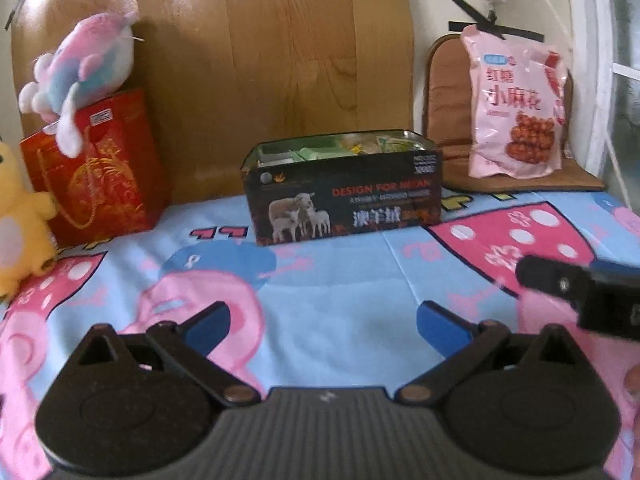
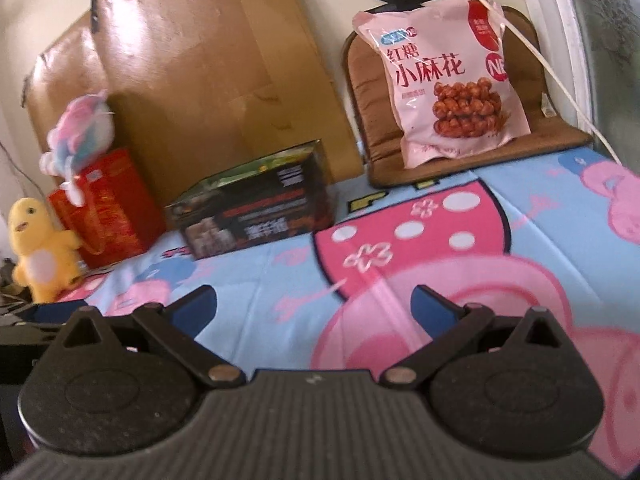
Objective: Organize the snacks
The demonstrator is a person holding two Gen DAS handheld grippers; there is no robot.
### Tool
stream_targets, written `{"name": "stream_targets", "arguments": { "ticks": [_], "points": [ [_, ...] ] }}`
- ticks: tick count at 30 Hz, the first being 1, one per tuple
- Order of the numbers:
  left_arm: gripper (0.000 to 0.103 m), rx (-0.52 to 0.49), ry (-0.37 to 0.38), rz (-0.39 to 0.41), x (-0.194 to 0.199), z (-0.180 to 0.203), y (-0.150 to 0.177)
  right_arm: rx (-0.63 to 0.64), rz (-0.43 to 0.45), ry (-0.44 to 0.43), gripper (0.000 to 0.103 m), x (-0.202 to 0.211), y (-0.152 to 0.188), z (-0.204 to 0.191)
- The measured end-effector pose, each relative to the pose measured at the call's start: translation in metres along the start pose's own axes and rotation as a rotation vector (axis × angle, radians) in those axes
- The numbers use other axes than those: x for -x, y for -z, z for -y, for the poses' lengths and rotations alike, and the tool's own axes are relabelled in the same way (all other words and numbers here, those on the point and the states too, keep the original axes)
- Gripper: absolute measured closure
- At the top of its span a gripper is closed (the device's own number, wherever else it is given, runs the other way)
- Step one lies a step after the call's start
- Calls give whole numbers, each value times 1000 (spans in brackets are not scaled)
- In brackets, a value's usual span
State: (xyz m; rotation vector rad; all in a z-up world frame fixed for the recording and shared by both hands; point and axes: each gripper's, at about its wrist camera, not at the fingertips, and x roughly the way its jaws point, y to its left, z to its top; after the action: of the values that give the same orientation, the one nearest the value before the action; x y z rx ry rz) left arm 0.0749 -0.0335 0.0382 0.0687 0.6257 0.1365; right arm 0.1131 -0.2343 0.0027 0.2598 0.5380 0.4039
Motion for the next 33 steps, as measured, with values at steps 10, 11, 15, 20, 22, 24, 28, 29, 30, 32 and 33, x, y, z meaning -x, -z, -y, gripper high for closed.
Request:
{"name": "stream_targets", "arguments": {
  "ticks": [10,11,15,20,22,24,28,29,30,32,33],
  "points": [
    [0,131,-74,8,-59,-17,-6,20,74,3,0,-62,-21,6],
    [0,143,-68,9,-59,-20,-6,4,76,0,0,-60,-21,9],
    [0,143,-65,-14,-61,-21,-4,0,45,1,0,-61,-20,7],
    [0,125,-58,-16,-61,-20,-3,16,31,-1,0,-63,-19,4],
    [0,121,-54,-13,-60,-20,-2,5,28,-6,0,-65,-19,6],
    [0,113,-50,-10,-59,-18,-2,2,26,-7,0,-65,-19,6],
    [0,100,-40,-7,-57,-16,-1,0,25,-11,0,-65,-19,6],
    [0,100,-39,-6,-57,-16,-1,-2,25,-11,0,-65,-19,6],
    [0,101,-38,-6,-57,-16,-1,-4,25,-11,0,-65,-19,7],
    [0,105,-35,-10,-58,-17,-1,-6,26,-12,0,-65,-19,7],
    [0,106,-34,-11,-58,-17,-1,-7,27,-11,0,-64,-19,7]
  ]
}}
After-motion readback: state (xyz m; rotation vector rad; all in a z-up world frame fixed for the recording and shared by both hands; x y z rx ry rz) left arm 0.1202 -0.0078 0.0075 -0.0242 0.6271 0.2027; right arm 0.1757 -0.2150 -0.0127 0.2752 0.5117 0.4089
